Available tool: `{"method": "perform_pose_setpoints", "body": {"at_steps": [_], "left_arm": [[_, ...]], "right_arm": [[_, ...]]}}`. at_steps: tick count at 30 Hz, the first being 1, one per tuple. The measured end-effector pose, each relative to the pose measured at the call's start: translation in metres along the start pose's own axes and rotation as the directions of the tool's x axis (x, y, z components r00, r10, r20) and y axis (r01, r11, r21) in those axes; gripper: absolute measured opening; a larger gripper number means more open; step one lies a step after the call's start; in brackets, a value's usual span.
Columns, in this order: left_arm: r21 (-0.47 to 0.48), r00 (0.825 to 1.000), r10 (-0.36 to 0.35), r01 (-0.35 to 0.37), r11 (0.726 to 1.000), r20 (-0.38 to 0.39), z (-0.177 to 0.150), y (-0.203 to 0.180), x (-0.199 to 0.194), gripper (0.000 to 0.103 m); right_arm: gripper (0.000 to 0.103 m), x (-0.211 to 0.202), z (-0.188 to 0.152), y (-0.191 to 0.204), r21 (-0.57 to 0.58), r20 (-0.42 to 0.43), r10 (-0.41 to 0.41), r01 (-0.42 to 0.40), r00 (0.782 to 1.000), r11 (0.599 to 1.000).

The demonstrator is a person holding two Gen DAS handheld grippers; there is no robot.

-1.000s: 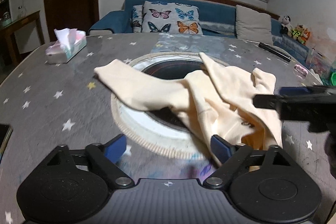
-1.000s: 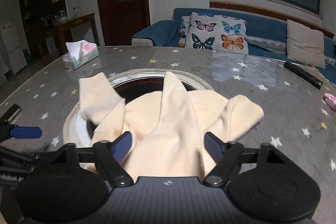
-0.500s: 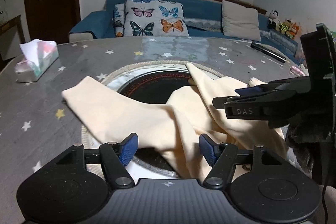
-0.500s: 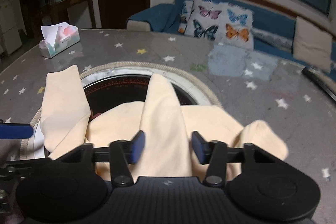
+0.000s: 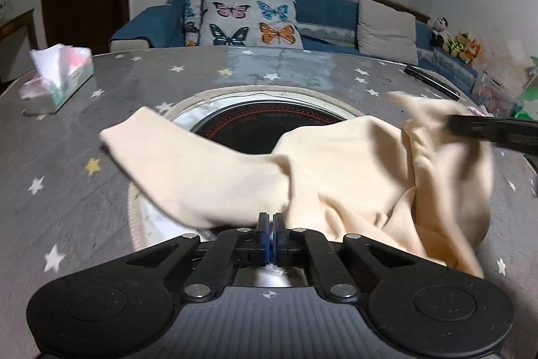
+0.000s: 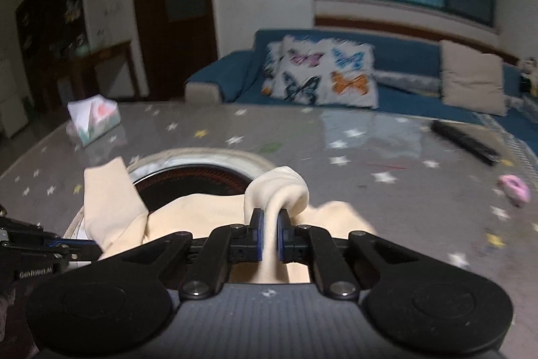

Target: Fold clothes

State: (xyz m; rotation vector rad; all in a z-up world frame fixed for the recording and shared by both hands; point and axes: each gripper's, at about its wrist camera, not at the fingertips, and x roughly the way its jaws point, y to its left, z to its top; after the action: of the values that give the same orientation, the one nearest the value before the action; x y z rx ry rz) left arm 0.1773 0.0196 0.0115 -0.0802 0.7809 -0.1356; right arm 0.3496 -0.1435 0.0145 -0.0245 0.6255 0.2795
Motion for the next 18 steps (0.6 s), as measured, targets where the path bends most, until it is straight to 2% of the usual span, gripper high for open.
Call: {"method": "perform_pose_setpoints", "body": {"at_steps": [6, 12, 14, 16, 18], "left_arm": [[-0.024, 1.0, 0.009, -0.009, 1.0, 0.017, -0.019, 0.009, -0.03, 0.0], [-0.019, 0.999, -0.017, 0.018, 1.0, 0.031, -0.015, 0.001, -0.045, 0.005], [-0.009, 0.999, -0.024, 0.024, 1.0, 0.039, -0.01, -0.005, -0.046, 0.018], [0.006, 0.999, -0.027, 0.027, 1.0, 0.035, -0.005, -0.012, -0.038, 0.035], [0.019, 1.0, -0.024, 0.023, 1.0, 0.016, -0.002, -0.019, -0.025, 0.038]], "right_arm": [[0.007, -0.065, -0.026, -0.041, 0.09, 0.043, -0.088, 0.084, 0.995, 0.992], [0.007, -0.12, -0.078, -0.066, 0.176, 0.021, -0.158, 0.152, 0.987, 0.973], [0.007, -0.129, -0.095, -0.07, 0.194, -0.005, -0.179, 0.177, 0.984, 0.965], [0.007, -0.132, -0.107, -0.077, 0.214, -0.037, -0.195, 0.199, 0.98, 0.957], [0.008, -0.136, -0.119, -0.085, 0.233, -0.07, -0.21, 0.221, 0.975, 0.947]]}}
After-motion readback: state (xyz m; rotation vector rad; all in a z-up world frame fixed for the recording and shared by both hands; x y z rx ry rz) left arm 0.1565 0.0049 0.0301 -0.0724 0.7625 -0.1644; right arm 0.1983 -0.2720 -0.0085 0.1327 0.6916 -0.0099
